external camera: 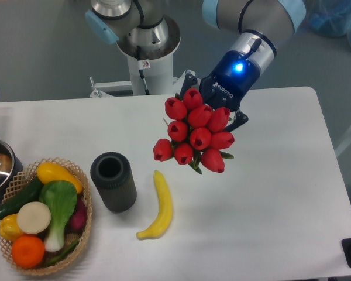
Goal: Insert the flowers into the vase
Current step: 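Carry the red tulip bunch with the gripper over the black vase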
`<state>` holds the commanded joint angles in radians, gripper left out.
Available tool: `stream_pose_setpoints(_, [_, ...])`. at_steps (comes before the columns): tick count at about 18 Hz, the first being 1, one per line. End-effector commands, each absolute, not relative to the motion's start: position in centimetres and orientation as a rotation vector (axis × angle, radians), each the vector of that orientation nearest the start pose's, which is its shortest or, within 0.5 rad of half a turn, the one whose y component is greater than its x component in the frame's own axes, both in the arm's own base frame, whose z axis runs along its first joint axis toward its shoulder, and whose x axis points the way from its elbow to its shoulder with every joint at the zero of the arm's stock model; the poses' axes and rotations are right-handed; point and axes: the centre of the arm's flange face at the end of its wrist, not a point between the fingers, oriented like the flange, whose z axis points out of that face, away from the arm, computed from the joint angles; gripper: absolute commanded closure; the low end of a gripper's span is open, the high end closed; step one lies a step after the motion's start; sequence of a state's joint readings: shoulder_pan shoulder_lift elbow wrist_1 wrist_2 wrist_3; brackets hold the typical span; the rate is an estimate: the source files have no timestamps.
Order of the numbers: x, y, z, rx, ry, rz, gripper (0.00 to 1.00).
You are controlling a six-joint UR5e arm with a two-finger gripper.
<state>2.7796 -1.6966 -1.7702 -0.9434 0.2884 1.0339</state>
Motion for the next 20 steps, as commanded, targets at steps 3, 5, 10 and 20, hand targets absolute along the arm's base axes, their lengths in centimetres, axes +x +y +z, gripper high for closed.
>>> stream_pose_setpoints(3, [-40.8,40.5,46.2,-1.86,0.058,-0.353,0.51])
stream_pose_setpoints(5, [-39.8,41.5,46.2,-1.86,0.079,-0.371,0.51])
stream_pose_setpoints(10, [-38.5,43.1,46.0,-1.843,0.155,-0.371,0.51])
stream_pose_setpoints(20, [-36.0,45.9,44.9,-1.643,0.287,-0.458,0.51])
